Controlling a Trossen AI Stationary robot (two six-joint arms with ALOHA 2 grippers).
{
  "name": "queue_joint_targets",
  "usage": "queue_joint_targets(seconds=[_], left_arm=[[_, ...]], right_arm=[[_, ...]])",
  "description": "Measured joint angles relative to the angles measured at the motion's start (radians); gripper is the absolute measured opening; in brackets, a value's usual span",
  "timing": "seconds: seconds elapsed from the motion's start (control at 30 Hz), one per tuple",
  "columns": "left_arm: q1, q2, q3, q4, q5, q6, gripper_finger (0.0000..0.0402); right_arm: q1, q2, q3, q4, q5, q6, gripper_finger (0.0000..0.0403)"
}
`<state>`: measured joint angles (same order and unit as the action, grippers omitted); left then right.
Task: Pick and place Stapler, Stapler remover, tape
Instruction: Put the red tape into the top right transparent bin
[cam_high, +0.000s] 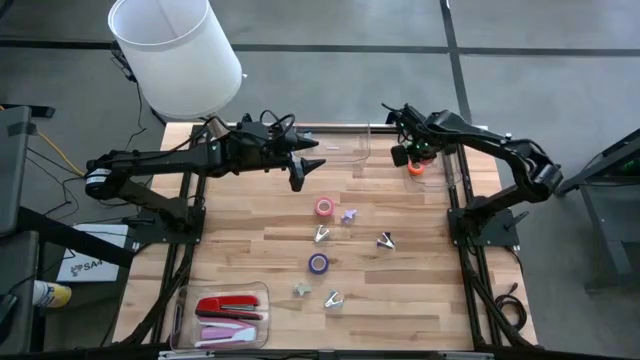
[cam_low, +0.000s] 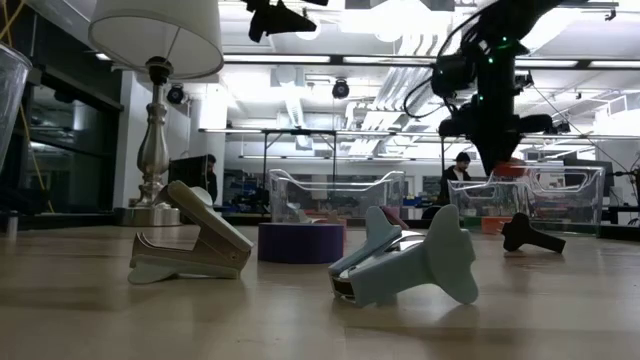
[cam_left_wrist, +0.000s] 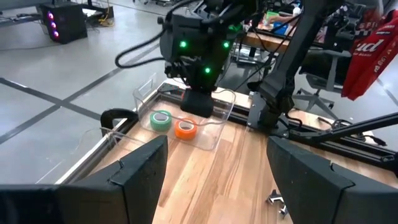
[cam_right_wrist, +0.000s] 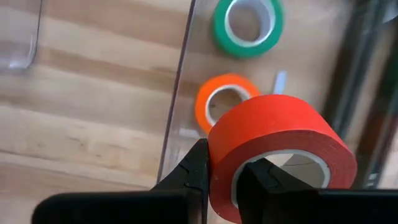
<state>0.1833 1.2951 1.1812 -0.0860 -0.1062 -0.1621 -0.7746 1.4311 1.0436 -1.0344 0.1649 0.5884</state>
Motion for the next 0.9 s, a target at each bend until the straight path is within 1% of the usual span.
queue_joint_targets(seconds=[0.2, 0.43, 0.63, 0.8, 0.9], left_arm=[[0.0, 0.0, 0.0, 0.0, 0.0, 0.0, 0.0271], [0.0, 0.0, 0.0, 0.0, 0.0, 0.0, 0.0271], [0.0, 0.0, 0.0, 0.0, 0.0, 0.0, 0.0271], [0.0, 0.0, 0.0, 0.001, -0.003, 0.0, 0.0271], [0.0, 0.0, 0.0, 0.001, -0.006, 0.0, 0.0271]], right_arm=[[0.0, 0.0, -0.048, 0.031, -0.054, 0.019, 0.0036], [-0.019, 0.0, -0.077, 0.021, -0.17, 0.022, 0.0044], [-0.032, 0.0, -0.077, 0.016, -0.185, 0.012, 0.0036], [-0.032, 0.0, -0.077, -0.03, -0.21, 0.007, 0.005], [-0.031, 0.0, -0.077, -0.03, -0.227, 0.006, 0.0049]])
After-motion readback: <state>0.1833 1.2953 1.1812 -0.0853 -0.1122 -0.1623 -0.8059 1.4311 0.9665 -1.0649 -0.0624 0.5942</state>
